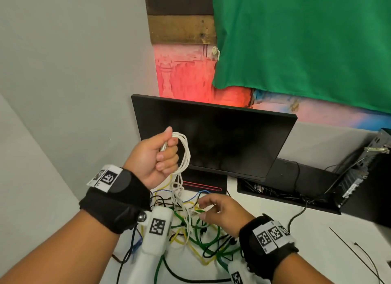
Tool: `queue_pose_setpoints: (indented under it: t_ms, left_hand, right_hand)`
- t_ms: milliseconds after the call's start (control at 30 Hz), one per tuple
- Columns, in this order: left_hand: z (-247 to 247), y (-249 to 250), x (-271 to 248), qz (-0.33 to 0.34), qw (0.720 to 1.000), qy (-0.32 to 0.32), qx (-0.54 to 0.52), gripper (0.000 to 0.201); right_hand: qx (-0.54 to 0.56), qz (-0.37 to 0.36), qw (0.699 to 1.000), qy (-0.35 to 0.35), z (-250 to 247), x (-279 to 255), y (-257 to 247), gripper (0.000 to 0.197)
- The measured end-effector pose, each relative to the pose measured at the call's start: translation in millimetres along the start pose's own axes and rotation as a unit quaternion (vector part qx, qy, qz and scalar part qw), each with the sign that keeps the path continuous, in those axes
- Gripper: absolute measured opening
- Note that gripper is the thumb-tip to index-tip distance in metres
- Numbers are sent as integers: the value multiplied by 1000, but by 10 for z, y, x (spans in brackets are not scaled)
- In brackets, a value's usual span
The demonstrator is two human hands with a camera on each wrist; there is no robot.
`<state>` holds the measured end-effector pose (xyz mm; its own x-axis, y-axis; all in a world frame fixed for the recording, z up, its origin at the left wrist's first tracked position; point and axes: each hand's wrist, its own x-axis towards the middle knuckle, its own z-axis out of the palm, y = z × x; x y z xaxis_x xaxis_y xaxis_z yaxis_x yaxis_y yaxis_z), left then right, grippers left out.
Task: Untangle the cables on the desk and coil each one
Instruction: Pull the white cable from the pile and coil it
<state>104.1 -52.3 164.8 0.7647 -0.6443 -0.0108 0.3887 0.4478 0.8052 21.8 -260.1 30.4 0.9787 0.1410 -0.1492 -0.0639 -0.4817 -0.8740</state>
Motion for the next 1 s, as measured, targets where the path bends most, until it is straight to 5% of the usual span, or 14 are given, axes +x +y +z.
queue_pose_setpoints:
  t_ms: [100, 200, 300, 433, 633, 733, 800, 900, 1000]
  left_hand:
    - [52, 71, 42, 5, 1000, 5, 8, 38]
    - [101, 223, 71, 26, 999, 23, 22, 38]
    - [94, 482, 47, 71, 996, 52, 15, 38]
    - [101, 684, 5, 115, 989, 85, 35, 39]
    - [198, 627, 62, 108, 991, 61, 55, 37]
    - [222, 532, 97, 67, 994, 53, 73, 37]
    - [249, 473, 136, 57, 995, 43, 76, 36]
    - [310, 464, 180, 48, 995, 27, 78, 36]
    - [371, 489, 199, 47, 995, 21, 85, 36]
  right_hand:
    - [-51, -10, 998, 28, 65, 123, -72, 36]
    - [-40, -27, 999, 12, 81, 195, -73, 14]
    - [2, -28, 994, 106, 88, 215, 151, 12]
    - [77, 58, 970, 223, 78, 131, 683, 28]
    - [-7, 242, 959, 150, -46, 179, 930, 30]
    - [-57, 192, 936, 288, -361, 236, 529, 29]
    - [-21, 60, 933, 354, -487, 226, 143, 29]
    - [110, -88, 976, 167, -405, 191, -391, 24]
    - [165, -128, 977, 29, -258, 204, -665, 28]
